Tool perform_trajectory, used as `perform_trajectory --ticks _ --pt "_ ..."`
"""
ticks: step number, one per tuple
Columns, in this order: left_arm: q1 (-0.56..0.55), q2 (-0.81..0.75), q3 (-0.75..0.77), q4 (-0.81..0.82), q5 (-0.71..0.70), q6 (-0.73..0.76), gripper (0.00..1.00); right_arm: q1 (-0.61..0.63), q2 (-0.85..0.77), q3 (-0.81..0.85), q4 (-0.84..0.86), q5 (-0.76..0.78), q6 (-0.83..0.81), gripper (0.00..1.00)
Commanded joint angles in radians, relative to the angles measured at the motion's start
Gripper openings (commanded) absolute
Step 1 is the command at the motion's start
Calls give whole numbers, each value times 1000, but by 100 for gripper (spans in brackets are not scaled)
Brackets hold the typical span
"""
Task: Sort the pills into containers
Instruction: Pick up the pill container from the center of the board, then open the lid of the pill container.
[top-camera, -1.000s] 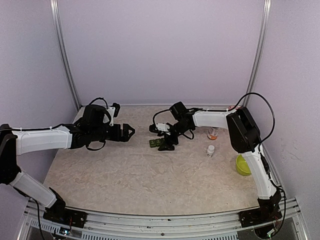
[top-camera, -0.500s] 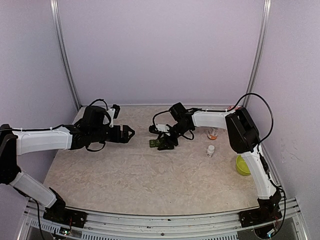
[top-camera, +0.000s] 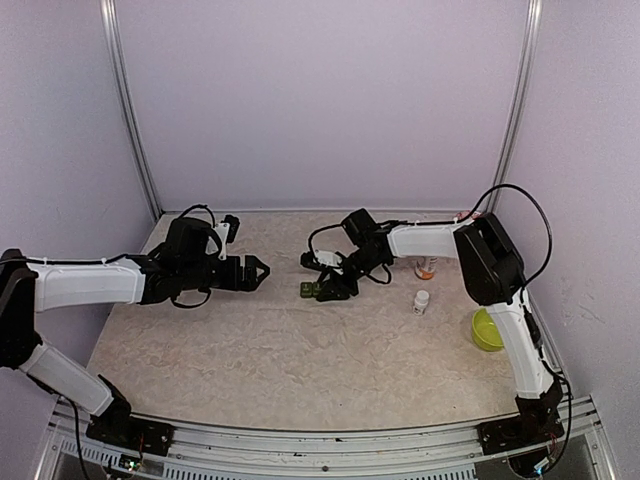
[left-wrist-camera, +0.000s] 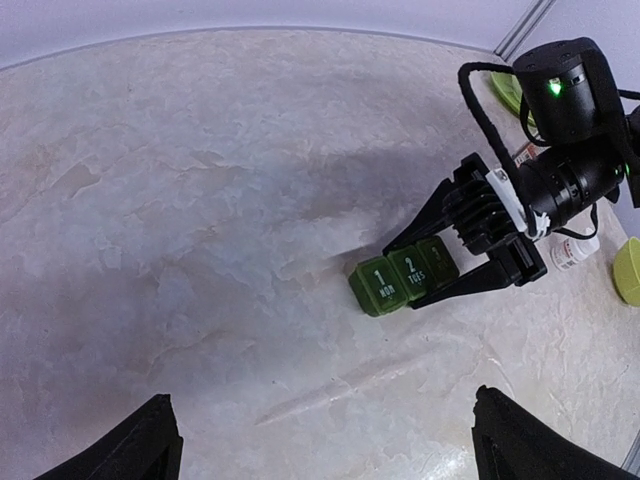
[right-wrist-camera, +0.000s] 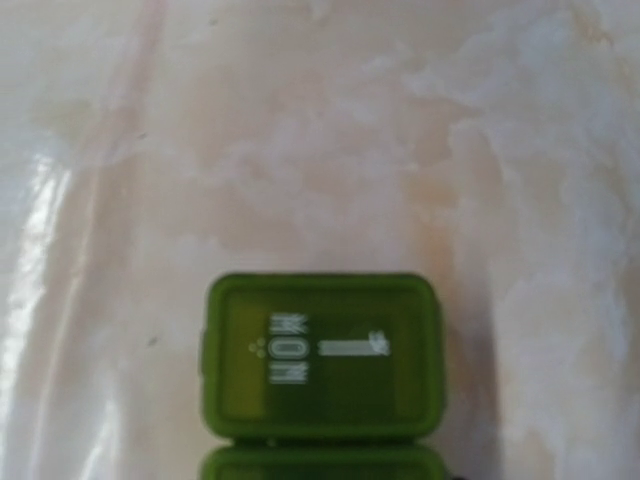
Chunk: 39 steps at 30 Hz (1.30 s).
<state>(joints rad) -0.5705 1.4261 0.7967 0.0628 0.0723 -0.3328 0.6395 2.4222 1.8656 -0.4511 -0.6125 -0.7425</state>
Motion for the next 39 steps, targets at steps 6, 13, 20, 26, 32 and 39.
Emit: perform_trajectory --ticks 6,13,20,26,32,39 --pt "4 -7 -33 83 91 -70 99 14 -227 -157 89 32 71 38" --pt "-21 3 -23 179 230 -154 99 48 -416 -360 209 128 157 36" --pt "-63 32 7 265 354 -189 99 130 -560 -490 251 250 235 36" --pt "-76 20 -16 313 436 -74 99 171 -669 -571 229 240 319 35" --pt "-111 -82 -180 490 423 105 99 173 -747 -615 162 167 385 35" --pt "-146 -149 -338 745 439 326 99 172 -808 -612 76 116 444 35"
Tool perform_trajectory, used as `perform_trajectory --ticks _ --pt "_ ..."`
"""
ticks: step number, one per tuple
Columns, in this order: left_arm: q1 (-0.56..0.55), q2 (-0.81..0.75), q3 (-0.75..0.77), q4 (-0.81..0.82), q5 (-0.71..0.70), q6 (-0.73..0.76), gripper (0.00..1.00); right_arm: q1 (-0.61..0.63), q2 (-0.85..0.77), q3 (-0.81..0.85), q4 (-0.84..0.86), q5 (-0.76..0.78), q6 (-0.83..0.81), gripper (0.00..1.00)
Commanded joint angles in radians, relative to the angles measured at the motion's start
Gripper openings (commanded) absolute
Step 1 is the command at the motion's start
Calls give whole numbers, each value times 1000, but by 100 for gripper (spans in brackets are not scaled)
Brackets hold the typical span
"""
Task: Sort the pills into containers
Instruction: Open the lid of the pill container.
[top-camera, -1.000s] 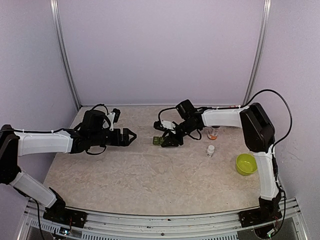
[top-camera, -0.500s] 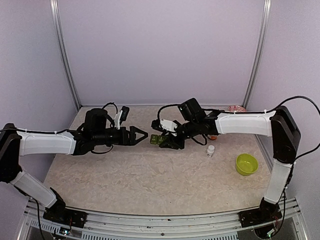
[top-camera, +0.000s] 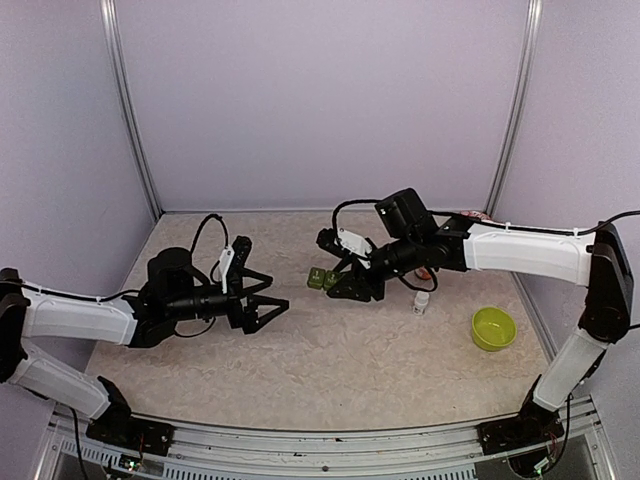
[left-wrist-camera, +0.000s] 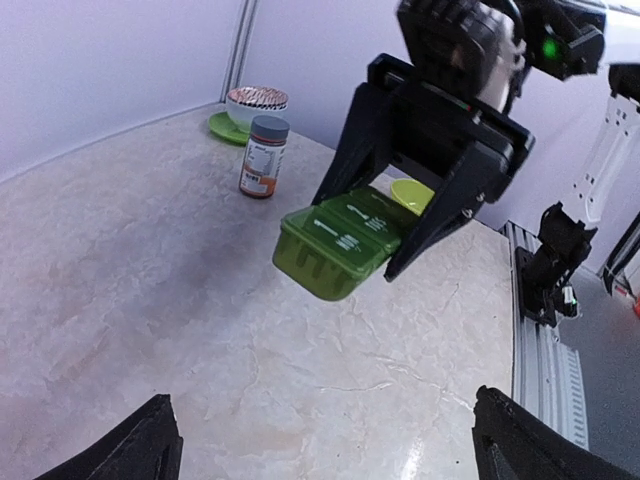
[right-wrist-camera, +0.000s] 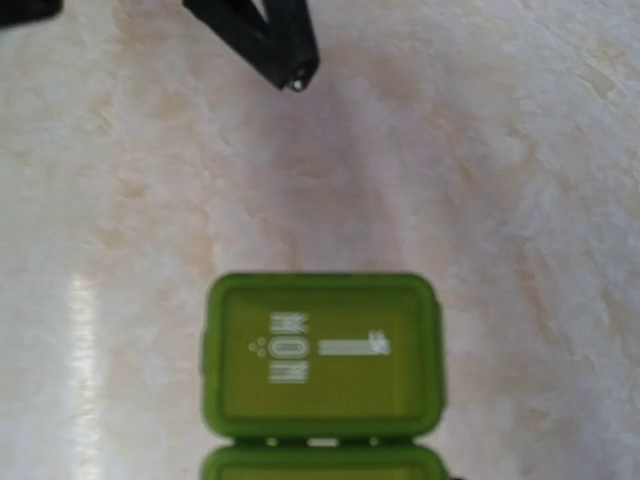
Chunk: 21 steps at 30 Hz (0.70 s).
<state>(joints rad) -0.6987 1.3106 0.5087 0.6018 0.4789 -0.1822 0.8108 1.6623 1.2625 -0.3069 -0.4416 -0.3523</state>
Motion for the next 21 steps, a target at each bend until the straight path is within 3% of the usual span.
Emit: perform_trajectory --ticks 1,9,21 --pt "-19 -35 -60 230 46 204 99 2 -53 -7 -83 -67 56 35" --pt "-22 7 -27 226 143 368 99 10 -102 -37 -131 -163 75 36" --pt "-70 96 106 44 223 467 99 74 -103 -71 -128 -201 51 36"
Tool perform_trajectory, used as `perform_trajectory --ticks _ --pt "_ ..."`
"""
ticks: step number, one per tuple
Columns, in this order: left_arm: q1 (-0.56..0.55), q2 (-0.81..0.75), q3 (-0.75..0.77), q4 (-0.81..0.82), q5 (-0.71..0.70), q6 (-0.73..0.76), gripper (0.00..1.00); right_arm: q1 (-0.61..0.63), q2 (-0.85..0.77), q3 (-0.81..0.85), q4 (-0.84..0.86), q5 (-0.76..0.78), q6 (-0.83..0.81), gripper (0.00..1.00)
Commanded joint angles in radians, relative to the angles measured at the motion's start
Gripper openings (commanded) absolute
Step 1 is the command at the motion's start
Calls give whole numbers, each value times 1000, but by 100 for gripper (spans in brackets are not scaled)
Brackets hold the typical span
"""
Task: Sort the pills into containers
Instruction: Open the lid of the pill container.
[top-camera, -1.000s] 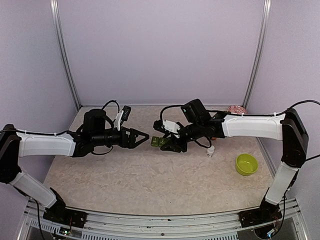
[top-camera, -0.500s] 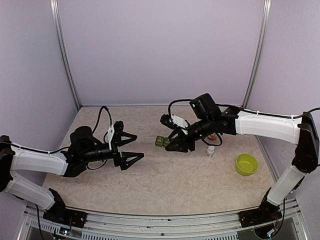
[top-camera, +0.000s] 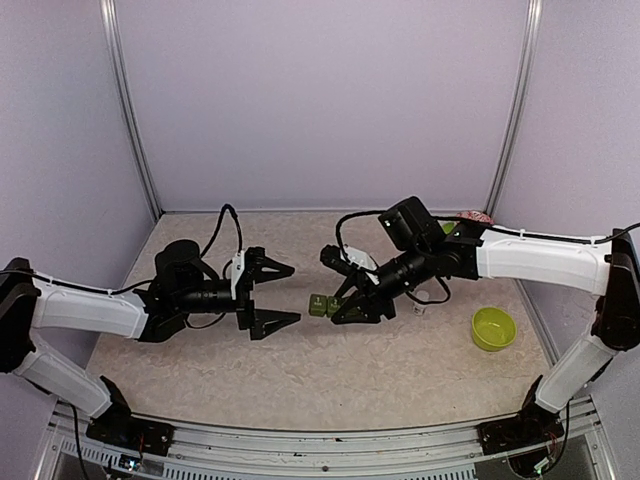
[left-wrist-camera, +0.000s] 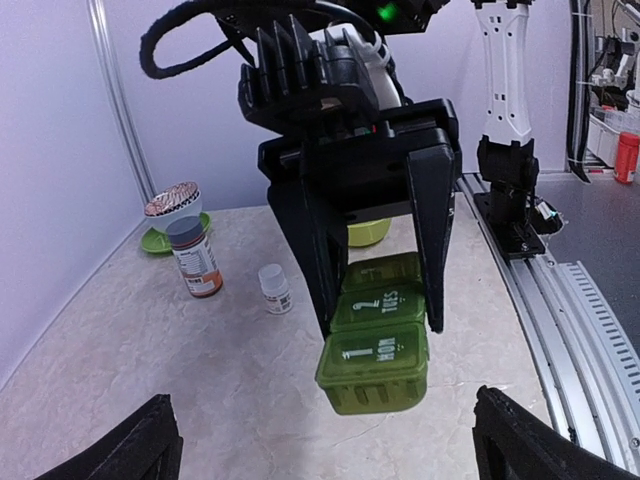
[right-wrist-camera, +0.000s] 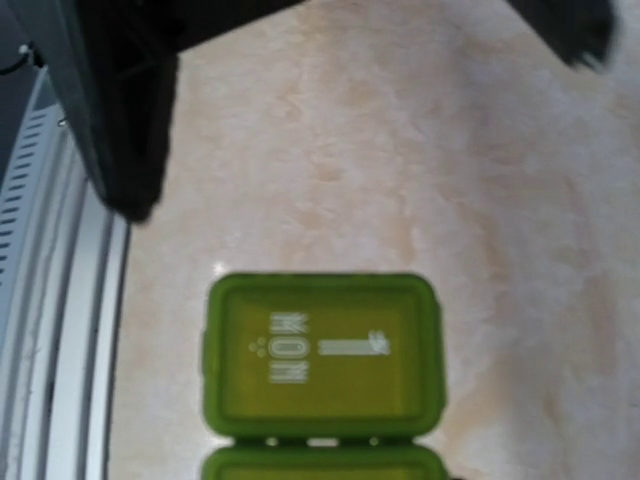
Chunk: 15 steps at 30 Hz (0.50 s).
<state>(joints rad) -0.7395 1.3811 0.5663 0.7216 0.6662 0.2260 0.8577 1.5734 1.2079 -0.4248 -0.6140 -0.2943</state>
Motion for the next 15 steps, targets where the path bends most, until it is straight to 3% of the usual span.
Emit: perform_trajectory --ticks 1,15 --pt "-40 29 57 -96 35 74 99 30 -13 -20 -7 -28 -7 36" --pt "-96 50 119 -246 33 133 92 38 -10 -27 -5 -27 -16 35"
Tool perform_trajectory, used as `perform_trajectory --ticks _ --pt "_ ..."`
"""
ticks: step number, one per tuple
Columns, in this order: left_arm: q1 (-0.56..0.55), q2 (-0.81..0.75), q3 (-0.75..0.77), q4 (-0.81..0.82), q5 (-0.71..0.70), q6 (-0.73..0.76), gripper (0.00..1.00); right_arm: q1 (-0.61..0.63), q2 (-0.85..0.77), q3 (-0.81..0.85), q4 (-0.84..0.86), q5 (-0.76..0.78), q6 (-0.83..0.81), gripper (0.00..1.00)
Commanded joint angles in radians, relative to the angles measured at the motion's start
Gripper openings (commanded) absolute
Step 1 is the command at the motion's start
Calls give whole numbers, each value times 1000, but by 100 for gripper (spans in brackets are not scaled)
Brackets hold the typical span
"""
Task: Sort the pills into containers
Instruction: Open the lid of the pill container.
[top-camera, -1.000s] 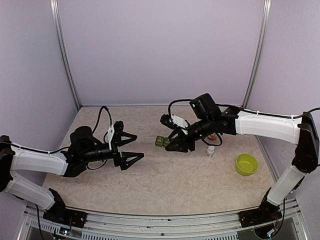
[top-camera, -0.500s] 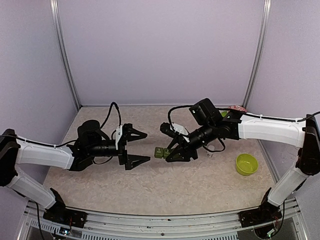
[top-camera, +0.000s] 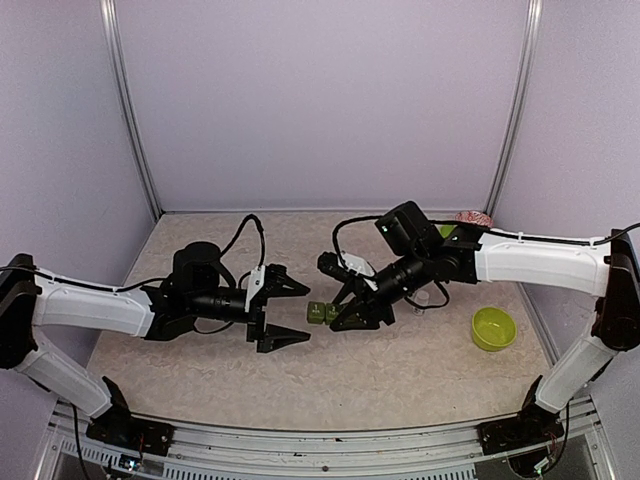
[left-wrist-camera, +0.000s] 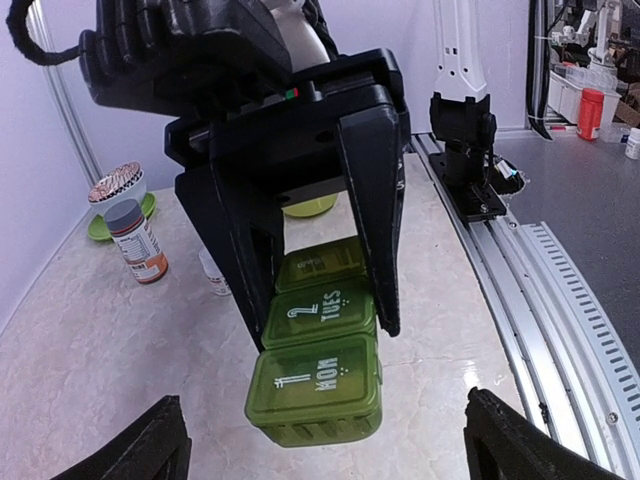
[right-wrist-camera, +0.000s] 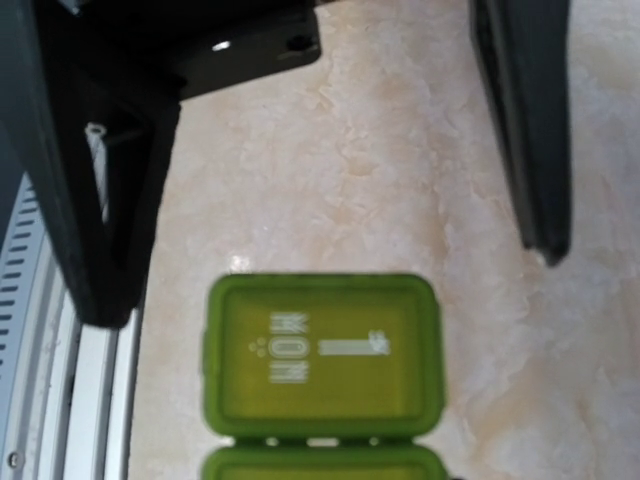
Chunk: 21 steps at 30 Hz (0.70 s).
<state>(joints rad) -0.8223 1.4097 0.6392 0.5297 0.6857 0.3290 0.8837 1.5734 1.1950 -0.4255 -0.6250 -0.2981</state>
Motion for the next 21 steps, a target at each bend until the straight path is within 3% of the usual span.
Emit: perform_trajectory --ticks 1,21 --pt "-14 26 51 -62 11 30 92 14 -8 -15 -4 -17 -14 36" --pt "-19 75 117 -140 39 51 67 22 -4 -15 -13 -15 -35 36"
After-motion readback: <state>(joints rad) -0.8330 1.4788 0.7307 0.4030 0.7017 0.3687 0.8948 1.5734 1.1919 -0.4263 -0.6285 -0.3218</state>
